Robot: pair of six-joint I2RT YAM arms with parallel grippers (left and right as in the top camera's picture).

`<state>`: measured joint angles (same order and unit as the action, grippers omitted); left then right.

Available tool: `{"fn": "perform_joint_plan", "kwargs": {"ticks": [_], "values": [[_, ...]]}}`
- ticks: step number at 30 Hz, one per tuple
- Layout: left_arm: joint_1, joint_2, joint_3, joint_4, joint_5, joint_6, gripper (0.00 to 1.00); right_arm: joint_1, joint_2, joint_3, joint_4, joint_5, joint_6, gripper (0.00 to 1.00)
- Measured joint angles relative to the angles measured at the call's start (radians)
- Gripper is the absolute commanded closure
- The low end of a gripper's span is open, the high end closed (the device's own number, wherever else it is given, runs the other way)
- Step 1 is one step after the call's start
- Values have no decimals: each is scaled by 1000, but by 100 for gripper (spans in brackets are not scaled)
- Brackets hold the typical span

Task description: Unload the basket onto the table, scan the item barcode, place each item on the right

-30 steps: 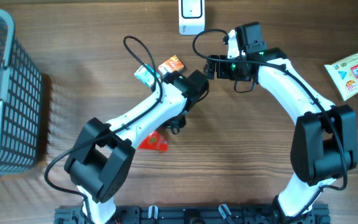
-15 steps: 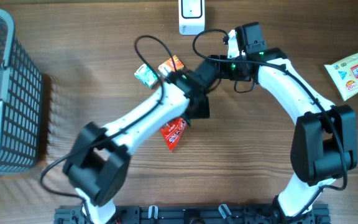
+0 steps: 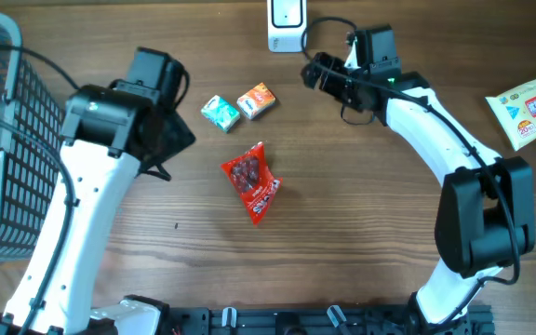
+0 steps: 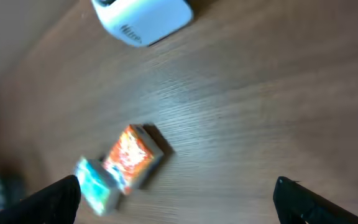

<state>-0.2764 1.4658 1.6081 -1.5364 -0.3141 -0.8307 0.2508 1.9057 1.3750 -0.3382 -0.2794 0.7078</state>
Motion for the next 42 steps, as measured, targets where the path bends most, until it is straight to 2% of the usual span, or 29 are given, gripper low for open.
{"fn": "perform_joint_plan", "kwargs": {"ticks": [3,5,7,10,12,15,17,19,22,23,24,25,30,35,42], "values": [[67,0,0,2,-14,-21,0,0,0,0,-14,-32,297,0],[143,0,0,1,-19,-23,0,0,0,0,-29,-134,385,0],[183,0,0,3,-26,-25,0,4,0,0,-26,-216,375,0],[252,0,0,43,-28,-29,0,25,0,1,-17,-366,193,0],[309,0,0,76,-25,-33,0,68,0,20,-126,-431,19,0],[362,0,0,89,-15,-37,0,158,-5,139,-435,-254,-202,0],[396,0,0,90,-12,-37,0,217,-23,327,-612,-60,-341,0],[408,0,0,89,-10,-38,0,278,-56,428,-661,55,-413,0],[409,0,0,90,-10,-40,0,330,-83,446,-653,121,-449,0],[409,0,0,90,-10,-40,0,330,-82,446,-653,132,-444,13],[409,0,0,90,-10,-40,0,326,-81,446,-653,133,-438,76],[409,0,0,89,-10,-40,0,322,-81,446,-650,119,-427,96],[409,0,0,89,-10,-40,0,364,-69,303,-572,80,-409,96],[409,0,-1,89,-9,-40,0,438,-29,72,-396,49,-353,96],[409,0,-1,90,-10,-40,0,502,6,-3,-306,23,-273,96]]}}
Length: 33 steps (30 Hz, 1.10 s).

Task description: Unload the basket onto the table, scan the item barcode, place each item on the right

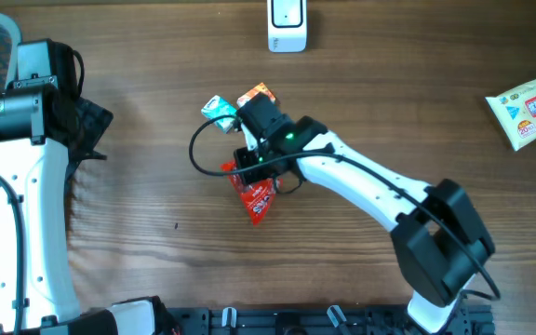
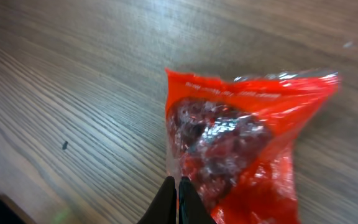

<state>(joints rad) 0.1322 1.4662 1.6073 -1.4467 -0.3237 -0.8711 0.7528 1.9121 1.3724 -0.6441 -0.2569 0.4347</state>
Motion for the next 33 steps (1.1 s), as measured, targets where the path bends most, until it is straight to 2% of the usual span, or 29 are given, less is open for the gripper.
{"fn": "perform_joint_plan", "kwargs": {"ticks": [6,13,17,20,24,27,30,33], "values": [[0,0,0,0,0,0,0,9,80,-14,-34,65,59,96],[0,0,0,0,0,0,0,-35,78,79,-311,202,13,96],[0,0,0,0,0,0,0,-43,35,140,-389,213,-17,96],[0,0,0,0,0,0,0,-42,17,127,-387,185,-42,96],[0,0,0,0,0,0,0,-42,17,-26,-272,124,-66,96],[0,0,0,0,0,0,0,-43,15,-98,-248,140,-34,96],[0,0,0,0,0,0,0,-50,13,-108,-283,207,6,96],[0,0,0,0,0,0,0,-66,12,-91,-392,270,18,96]]}}
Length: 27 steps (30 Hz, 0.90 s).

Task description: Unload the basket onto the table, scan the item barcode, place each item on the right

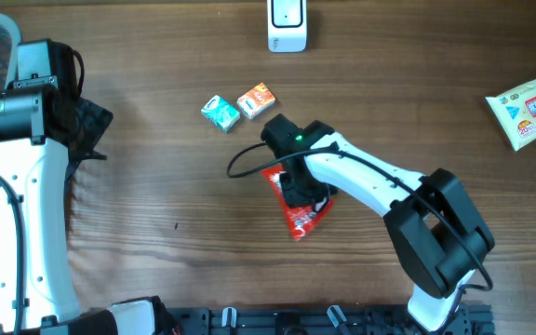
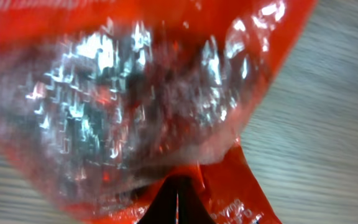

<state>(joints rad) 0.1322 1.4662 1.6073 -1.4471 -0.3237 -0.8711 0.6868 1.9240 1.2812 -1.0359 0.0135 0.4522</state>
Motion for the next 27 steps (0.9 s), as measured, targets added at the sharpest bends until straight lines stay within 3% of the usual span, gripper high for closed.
{"fn": "perform_joint_plan", "kwargs": {"ticks": [4,9,15,20,23,27], "values": [[0,0,0,0,0,0,0,-8,-13,111,-136,54,0,96],[0,0,0,0,0,0,0,-8,-49,173,-98,-29,-42,96],[0,0,0,0,0,0,0,-8,-51,23,121,-92,-48,96],[0,0,0,0,0,0,0,-10,-51,-72,198,26,35,96],[0,0,0,0,0,0,0,-34,-51,-76,242,72,9,96],[0,0,0,0,0,0,0,-75,-52,-29,86,101,-44,96]]}}
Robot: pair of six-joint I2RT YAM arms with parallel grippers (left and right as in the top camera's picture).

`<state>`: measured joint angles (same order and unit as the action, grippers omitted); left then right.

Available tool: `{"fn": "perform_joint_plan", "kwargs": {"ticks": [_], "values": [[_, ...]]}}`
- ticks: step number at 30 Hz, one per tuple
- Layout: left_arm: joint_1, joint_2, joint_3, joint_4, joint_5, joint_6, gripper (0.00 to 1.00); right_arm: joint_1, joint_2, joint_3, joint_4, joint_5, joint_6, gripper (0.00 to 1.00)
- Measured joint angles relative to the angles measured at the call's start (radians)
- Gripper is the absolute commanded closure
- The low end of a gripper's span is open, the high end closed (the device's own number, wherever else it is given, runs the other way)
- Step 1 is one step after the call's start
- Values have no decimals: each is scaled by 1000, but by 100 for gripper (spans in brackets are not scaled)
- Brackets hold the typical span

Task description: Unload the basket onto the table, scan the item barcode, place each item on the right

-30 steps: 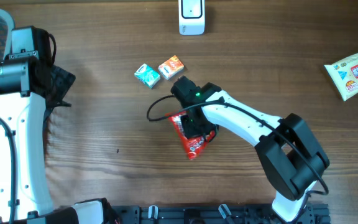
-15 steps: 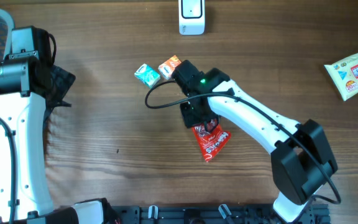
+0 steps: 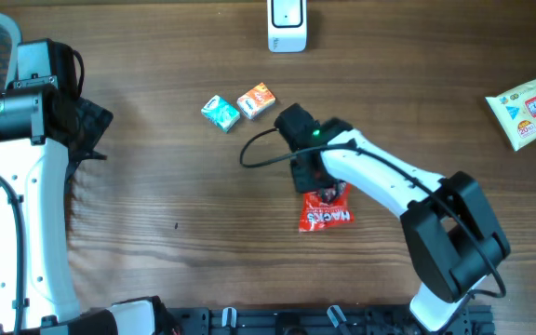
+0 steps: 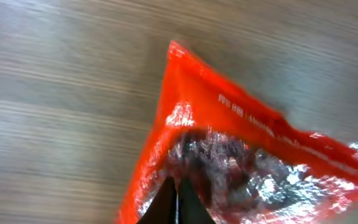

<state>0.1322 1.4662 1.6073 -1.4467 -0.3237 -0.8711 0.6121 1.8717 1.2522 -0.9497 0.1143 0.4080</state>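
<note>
A red snack bag (image 3: 328, 214) with a clear, shiny window lies flat on the wooden table, right of centre. My right gripper (image 3: 312, 184) sits at the bag's upper end. In the right wrist view its fingers (image 4: 166, 196) are pressed together on the crinkled film of the red bag (image 4: 241, 140). The white scanner (image 3: 287, 23) stands at the table's far edge, well apart from the bag. My left gripper (image 3: 89, 126) is off at the left; its jaws are too dark to read.
A teal box (image 3: 221, 112) and an orange box (image 3: 257, 100) lie side by side up-left of the bag. A pack of wipes (image 3: 531, 104) sits at the far right. A grey wire basket is at the left edge behind the left arm.
The red bag has shifted a little to the right and turned, its printed end now pointing toward the front edge. My right gripper moved right with it, still shut. The left arm has not moved.
At first my right gripper was open near the scanner, the bag lay mid-table and the left arm reached toward the boxes. Then the left arm was back at the left and my right gripper was shut on the bag. Since then the bag has moved rightward twice.
</note>
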Motion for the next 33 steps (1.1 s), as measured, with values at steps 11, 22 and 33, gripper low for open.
{"fn": "perform_joint_plan", "kwargs": {"ticks": [11,22,33], "values": [[0,0,0,0,0,0,0,-27,-84,144,-294,-128,-65,96],[0,0,0,0,3,0,0,-16,-84,-196,-146,-184,40,96],[0,0,0,0,7,0,0,-18,-82,58,-281,-68,42,96]]}}
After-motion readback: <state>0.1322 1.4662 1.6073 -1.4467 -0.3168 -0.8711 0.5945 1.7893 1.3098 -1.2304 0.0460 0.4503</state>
